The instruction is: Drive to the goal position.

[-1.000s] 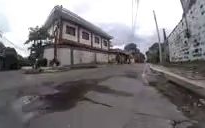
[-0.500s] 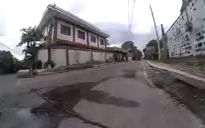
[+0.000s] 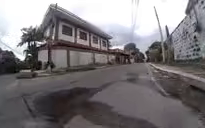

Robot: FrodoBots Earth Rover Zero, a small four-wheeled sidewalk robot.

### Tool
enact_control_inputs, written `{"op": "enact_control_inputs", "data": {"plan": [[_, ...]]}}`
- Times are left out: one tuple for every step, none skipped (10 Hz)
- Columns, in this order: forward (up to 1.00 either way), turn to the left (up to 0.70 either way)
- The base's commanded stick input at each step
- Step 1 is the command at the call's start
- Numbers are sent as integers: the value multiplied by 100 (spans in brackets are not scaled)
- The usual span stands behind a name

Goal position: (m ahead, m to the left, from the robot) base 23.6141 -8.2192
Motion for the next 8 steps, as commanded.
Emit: {"op": "enact_control_inputs", "data": {"plan": [[100,3],[100,3],[100,-9],[100,-37],[100,-37],[100,-37],[100,-37],[100,-37]]}}
